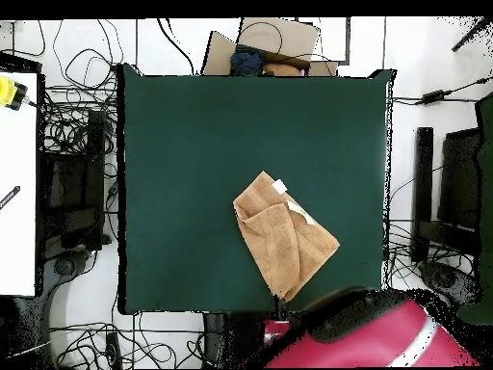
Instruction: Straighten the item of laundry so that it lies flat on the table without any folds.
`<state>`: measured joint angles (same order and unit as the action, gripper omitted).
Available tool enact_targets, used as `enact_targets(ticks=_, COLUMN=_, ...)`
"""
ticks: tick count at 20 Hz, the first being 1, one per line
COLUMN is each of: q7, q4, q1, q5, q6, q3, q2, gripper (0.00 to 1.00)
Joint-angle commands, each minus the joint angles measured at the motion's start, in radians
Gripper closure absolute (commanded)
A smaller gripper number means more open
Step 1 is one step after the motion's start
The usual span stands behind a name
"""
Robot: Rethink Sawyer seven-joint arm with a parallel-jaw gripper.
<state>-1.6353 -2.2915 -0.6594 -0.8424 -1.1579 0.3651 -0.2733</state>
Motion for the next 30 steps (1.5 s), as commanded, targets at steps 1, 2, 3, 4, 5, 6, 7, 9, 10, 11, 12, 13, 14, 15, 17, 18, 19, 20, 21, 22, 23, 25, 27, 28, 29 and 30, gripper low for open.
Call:
enact_targets(ticks=1, q7=-0.219, q4=0.241, q1=-0.046, q5=-0.059, q6=0.336, q3=-0.104, q2=0.106, gripper=1.0)
enact_targets(ticks=2, q7=-0.191, q4=0.247, q1=-0.05, q5=-0.053, q6=0.327, q3=-0.106, q2=0.123, gripper=1.0)
enact_targets(ticks=3, q7=-0.165, q4=0.243, q1=-0.044, q5=-0.038, q6=0.305, q3=-0.102, q2=0.129, gripper=1.0)
enact_targets(ticks=4, q7=-0.127, q4=0.249, q1=-0.039, q5=-0.016, q6=0.273, q3=-0.091, q2=0.151, gripper=1.0)
enact_targets(ticks=5, q7=-0.093, q4=0.242, q1=-0.027, q5=0.011, q6=0.236, q3=-0.079, q2=0.155, gripper=1.0)
enact_targets(ticks=6, q7=-0.066, q4=0.248, q1=-0.022, q5=0.028, q6=0.211, q3=-0.072, q2=0.175, gripper=1.0)
enact_targets(ticks=7, q7=-0.043, q4=0.245, q1=-0.013, q5=0.049, q6=0.18, q3=-0.064, q2=0.183, gripper=1.0)
enact_targets(ticks=9, q7=-0.007, q4=0.254, q1=-0.001, q5=0.079, q6=0.13, q3=-0.055, q2=0.216, gripper=1.0)
enact_targets(ticks=10, q7=0.003, q4=0.261, q1=0.006, q5=0.094, q6=0.111, q3=-0.053, q2=0.237, gripper=1.0)
enact_targets(ticks=11, q7=0.01, q4=0.261, q1=0.018, q5=0.111, q6=0.092, q3=-0.049, q2=0.246, gripper=1.0)
enact_targets(ticks=12, q7=0.012, q4=0.264, q1=0.027, q5=0.125, q6=0.078, q3=-0.048, q2=0.258, gripper=1.0)
enact_targets(ticks=13, q7=0.012, q4=0.262, q1=0.042, q5=0.134, q6=0.07, q3=-0.045, q2=0.259, gripper=1.0)
enact_targets(ticks=14, q7=0.009, q4=0.255, q1=0.054, q5=0.148, q6=0.055, q3=-0.041, q2=0.262, gripper=1.0)
enact_targets(ticks=15, q7=0.007, q4=0.252, q1=0.072, q5=0.158, q6=0.044, q3=-0.036, q2=0.26, gripper=1.0)
enact_targets(ticks=17, q7=0.006, q4=0.253, q1=0.104, q5=0.182, q6=0.019, q3=-0.033, q2=0.271, gripper=1.0)
enact_targets(ticks=18, q7=0.011, q4=0.252, q1=0.121, q5=0.195, q6=0.006, q3=-0.029, q2=0.276, gripper=1.0)
enact_targets(ticks=19, q7=0.013, q4=0.251, q1=0.139, q5=0.208, q6=-0.009, q3=-0.025, q2=0.28, gripper=1.0)
enact_targets(ticks=20, q7=0.014, q4=0.252, q1=0.155, q5=0.218, q6=-0.024, q3=-0.023, q2=0.286, gripper=1.0)
enact_targets(ticks=21, q7=0.006, q4=0.256, q1=0.166, q5=0.221, q6=-0.027, q3=-0.025, q2=0.291, gripper=1.0)
enact_targets(ticks=22, q7=-0.002, q4=0.26, q1=0.178, q5=0.224, q6=-0.03, q3=-0.027, q2=0.297, gripper=1.0)
enact_targets(ticks=23, q7=-0.013, q4=0.261, q1=0.187, q5=0.229, q6=-0.036, q3=-0.031, q2=0.303, gripper=1.0)
enact_targets(ticks=25, q7=-0.038, q4=0.265, q1=0.208, q5=0.233, q6=-0.026, q3=-0.035, q2=0.302, gripper=1.0)
enact_targets(ticks=27, q7=-0.061, q4=0.265, q1=0.221, q5=0.24, q6=-0.014, q3=-0.034, q2=0.301, gripper=1.0)
enact_targets(ticks=28, q7=-0.069, q4=0.27, q1=0.222, q5=0.244, q6=-0.014, q3=-0.032, q2=0.309, gripper=1.0)
enact_targets(ticks=29, q7=-0.077, q4=0.269, q1=0.228, q5=0.248, q6=-0.011, q3=-0.031, q2=0.308, gripper=1.0)
enact_targets(ticks=30, q7=-0.088, q4=0.277, q1=0.224, q5=0.251, q6=-0.004, q3=-0.029, q2=0.32, gripper=1.0)
